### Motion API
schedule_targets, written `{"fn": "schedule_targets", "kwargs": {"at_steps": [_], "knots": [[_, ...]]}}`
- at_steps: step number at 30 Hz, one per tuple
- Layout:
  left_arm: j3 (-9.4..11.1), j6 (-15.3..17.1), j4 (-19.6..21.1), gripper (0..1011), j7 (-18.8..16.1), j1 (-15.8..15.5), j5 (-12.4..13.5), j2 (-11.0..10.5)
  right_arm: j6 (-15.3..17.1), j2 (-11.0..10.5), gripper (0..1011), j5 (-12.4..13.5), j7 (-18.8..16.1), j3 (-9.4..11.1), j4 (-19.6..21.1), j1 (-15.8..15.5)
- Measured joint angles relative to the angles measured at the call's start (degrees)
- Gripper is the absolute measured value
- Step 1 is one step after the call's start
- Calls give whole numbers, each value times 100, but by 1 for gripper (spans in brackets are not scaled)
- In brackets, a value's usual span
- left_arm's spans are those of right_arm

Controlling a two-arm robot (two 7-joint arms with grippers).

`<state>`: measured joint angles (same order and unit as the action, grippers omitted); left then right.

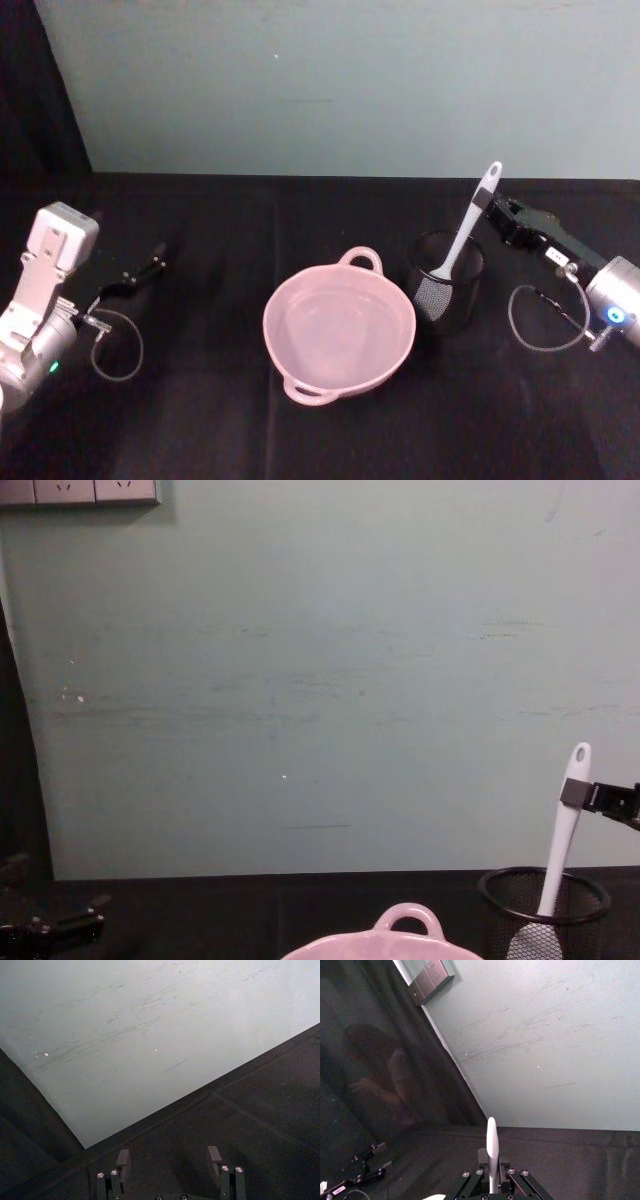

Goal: Use the one hand to pick up the spoon and stir the clear water in the bowl.

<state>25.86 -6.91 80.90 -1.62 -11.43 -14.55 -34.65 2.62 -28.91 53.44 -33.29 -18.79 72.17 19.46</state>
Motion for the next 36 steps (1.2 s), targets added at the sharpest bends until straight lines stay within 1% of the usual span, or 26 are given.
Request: {"fn": "schedule_targets", "kwargs": {"at_steps": [2,4,8,9,11,16,18,19,20,23,25,26,27,30,32,34,35,36], "knots": [[0,0,0,1005,0,0,0,0,-17,3,114,2,-17,-9,-22,0],[0,0,0,1005,0,0,0,0,-25,17,155,11,-31,-18,-69,7],[0,0,0,1005,0,0,0,0,-15,37,279,52,-32,-20,-130,7],[0,0,0,1005,0,0,0,0,-9,39,329,60,-32,-20,-142,7],[0,0,0,1005,0,0,0,0,4,40,366,74,-32,-20,-167,5],[0,0,0,1005,0,0,0,0,23,40,552,110,-32,-14,-261,2],[0,0,0,1005,0,0,0,0,26,40,592,120,-32,-9,-308,2],[0,0,0,1005,0,0,0,0,26,40,651,120,-32,-9,-308,2],[0,0,0,1005,0,0,0,0,27,41,672,124,-31,-8,-342,7],[0,0,0,1005,0,0,0,0,34,47,788,127,-32,-8,-408,19],[0,0,0,1005,0,0,0,0,48,49,808,126,-32,-13,-453,32],[0,0,0,1005,0,0,0,0,55,49,863,124,-32,-16,-463,37],[0,0,0,1005,0,0,0,0,65,49,870,121,-31,-19,-468,41],[0,0,0,1005,0,0,0,0,98,-1,958,95,21,-20,-375,17],[0,0,0,1005,0,0,0,0,117,-95,1000,36,138,-7,-170,-73],[0,0,0,1005,0,0,0,0,118,-170,1002,5,230,24,9,-167],[0,0,0,1005,0,0,0,0,118,-255,1002,-15,317,69,210,-294],[0,0,0,1005,0,0,0,0,116,-300,1002,-28,364,92,314,-362]]}}
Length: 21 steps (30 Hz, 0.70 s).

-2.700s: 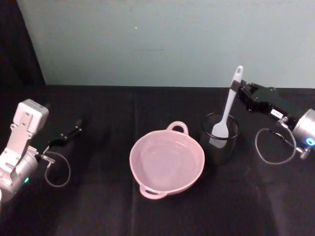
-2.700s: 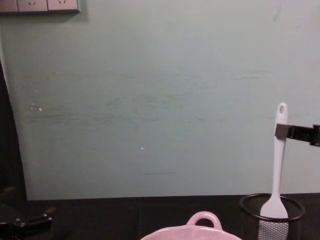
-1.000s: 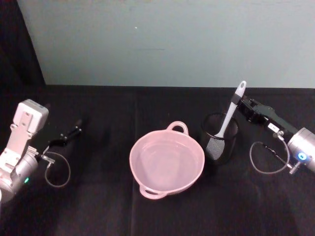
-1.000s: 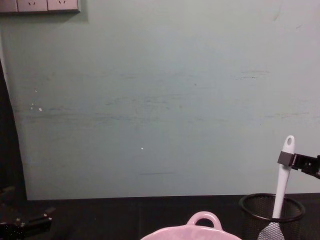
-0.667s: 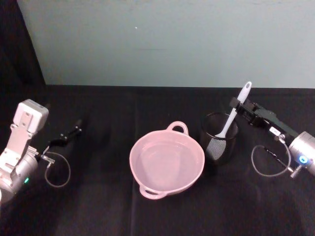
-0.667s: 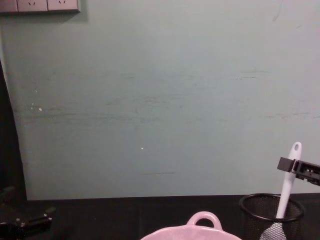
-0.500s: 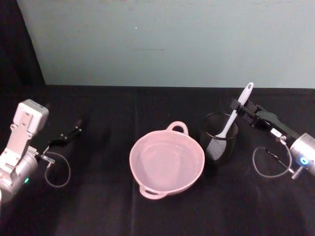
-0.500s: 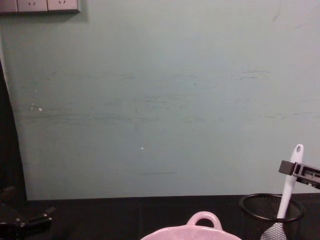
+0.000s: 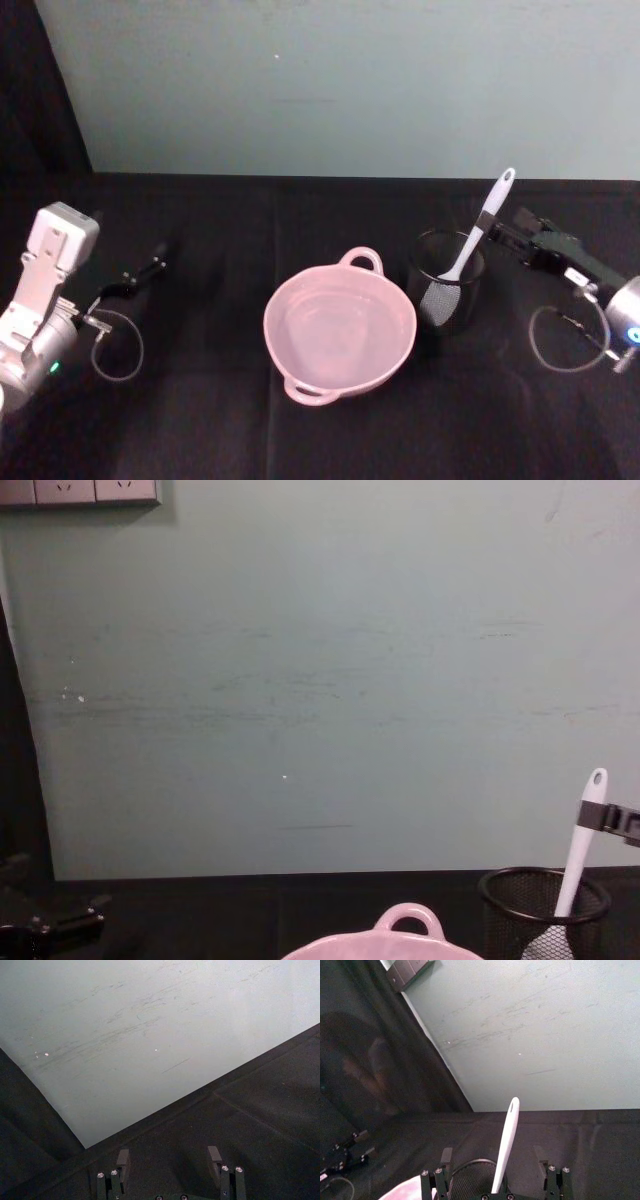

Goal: Use the one hand to pick up the spoon and stir the clear water in the bowl.

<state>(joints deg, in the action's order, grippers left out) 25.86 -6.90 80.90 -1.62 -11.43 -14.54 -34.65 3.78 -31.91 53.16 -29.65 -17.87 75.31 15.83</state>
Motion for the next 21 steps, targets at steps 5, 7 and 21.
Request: {"fn": "schedule_targets", "kwargs": {"at_steps": [5,7,21], "knots": [[0,0,0,1005,0,0,0,0,-242,-356,1002,-420,464,166,689,-495],[0,0,0,1005,0,0,0,0,-379,-413,1002,-577,603,219,812,-610],[0,0,0,1005,0,0,0,0,-890,-543,1002,-2697,2008,113,1132,-835]]}}
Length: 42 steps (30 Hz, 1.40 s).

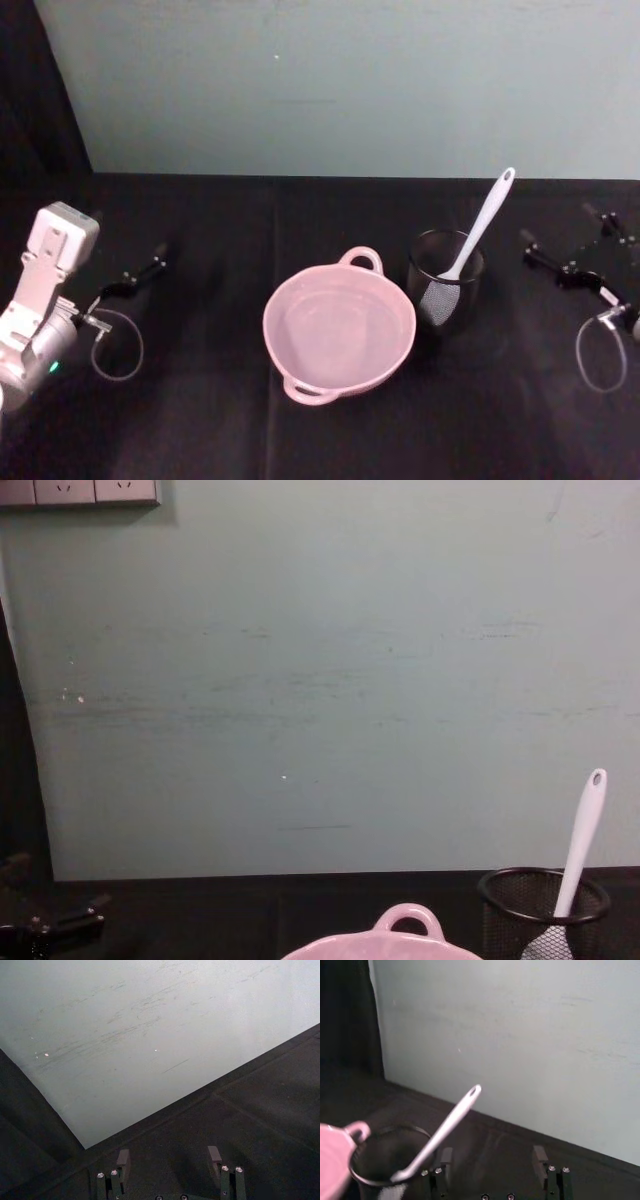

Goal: Use the one hand to pick up the spoon and stir the clear water in the bowl.

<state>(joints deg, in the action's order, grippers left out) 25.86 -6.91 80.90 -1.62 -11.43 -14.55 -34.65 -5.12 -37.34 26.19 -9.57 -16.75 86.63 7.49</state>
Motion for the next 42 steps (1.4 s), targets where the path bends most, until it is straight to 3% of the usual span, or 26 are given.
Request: {"fn": "schedule_targets", "kwargs": {"at_steps": [4,7,12,19,26,32,42], "knots": [[0,0,0,1005,0,0,0,0,155,77,1003,-365,140,-152,-180,134],[0,0,0,1005,0,0,0,0,295,147,1002,-500,141,-237,-320,220],[0,0,0,1005,0,0,0,0,427,261,1002,-588,45,-302,-498,405],[0,0,0,1005,0,0,0,0,559,523,1002,-742,-182,-416,-1068,846],[0,0,0,1005,0,0,0,0,620,611,1002,-834,-226,-416,-1195,869],[0,0,0,1005,0,0,0,0,673,618,1002,-959,-124,-340,-1036,702],[0,0,0,1005,0,0,0,0,670,616,1003,-949,-125,-344,-1048,716]]}}
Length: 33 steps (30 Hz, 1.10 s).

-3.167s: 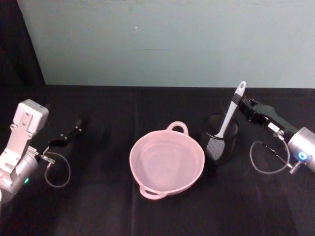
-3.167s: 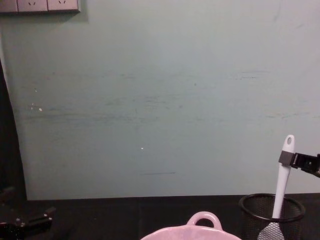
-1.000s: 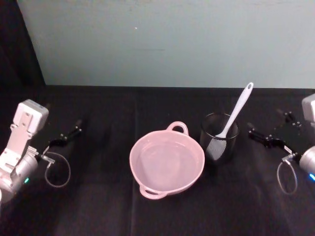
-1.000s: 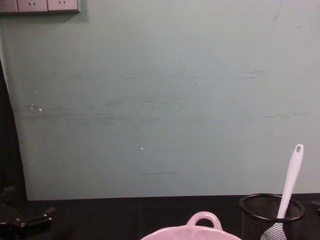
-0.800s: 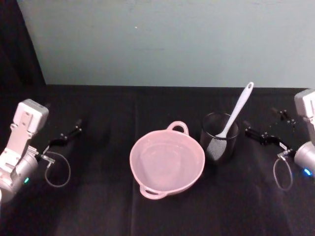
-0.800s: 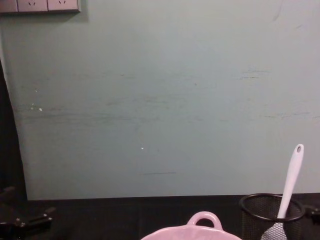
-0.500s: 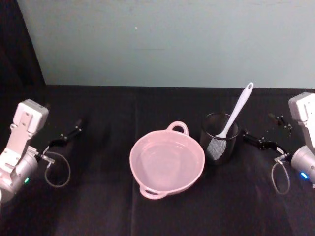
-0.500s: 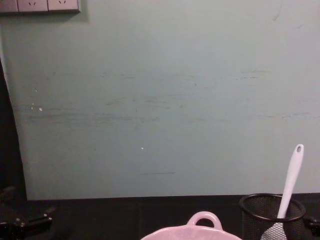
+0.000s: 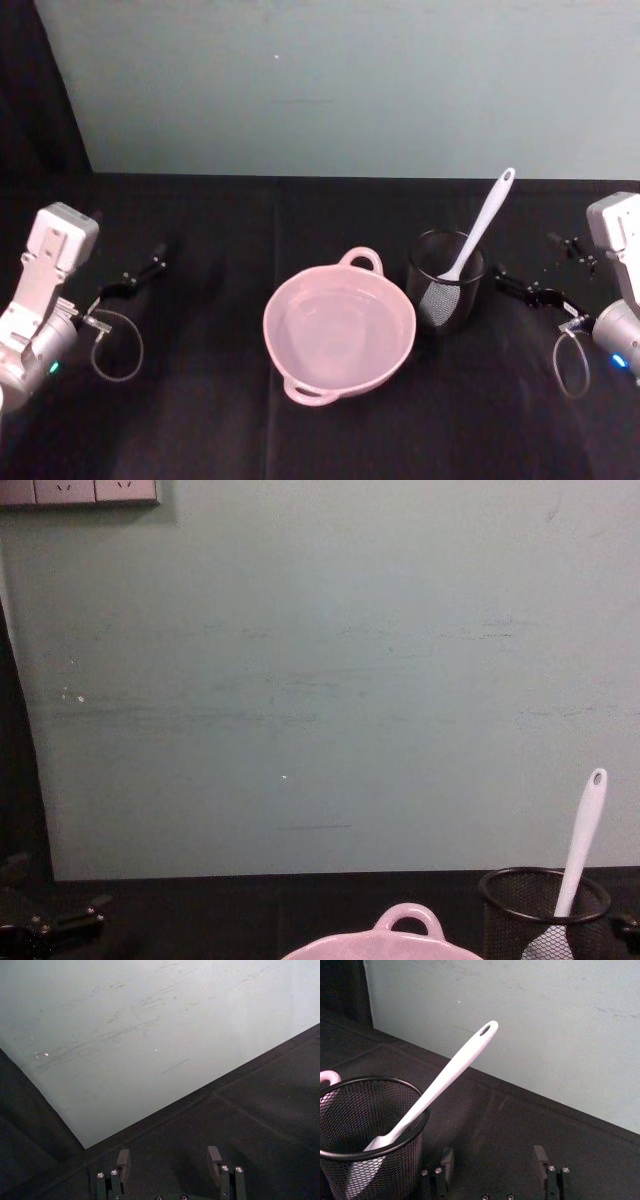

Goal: Use the one hand to pick up the spoon and stir the clear water in the bowl.

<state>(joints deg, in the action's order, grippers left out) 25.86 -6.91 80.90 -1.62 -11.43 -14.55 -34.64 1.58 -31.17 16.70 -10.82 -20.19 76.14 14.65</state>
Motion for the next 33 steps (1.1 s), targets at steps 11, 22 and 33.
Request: {"fn": "schedule_targets", "kwargs": {"at_steps": [11,22,33], "knots": [[0,0,0,1005,0,-1,0,0,-5,-4,1002,20,-8,-7,-14,13],[0,0,0,1005,0,0,0,0,-10,-5,1002,31,-14,-10,-20,19],[0,0,0,1005,0,0,0,0,-11,-5,1003,35,-19,-10,-22,22]]}}
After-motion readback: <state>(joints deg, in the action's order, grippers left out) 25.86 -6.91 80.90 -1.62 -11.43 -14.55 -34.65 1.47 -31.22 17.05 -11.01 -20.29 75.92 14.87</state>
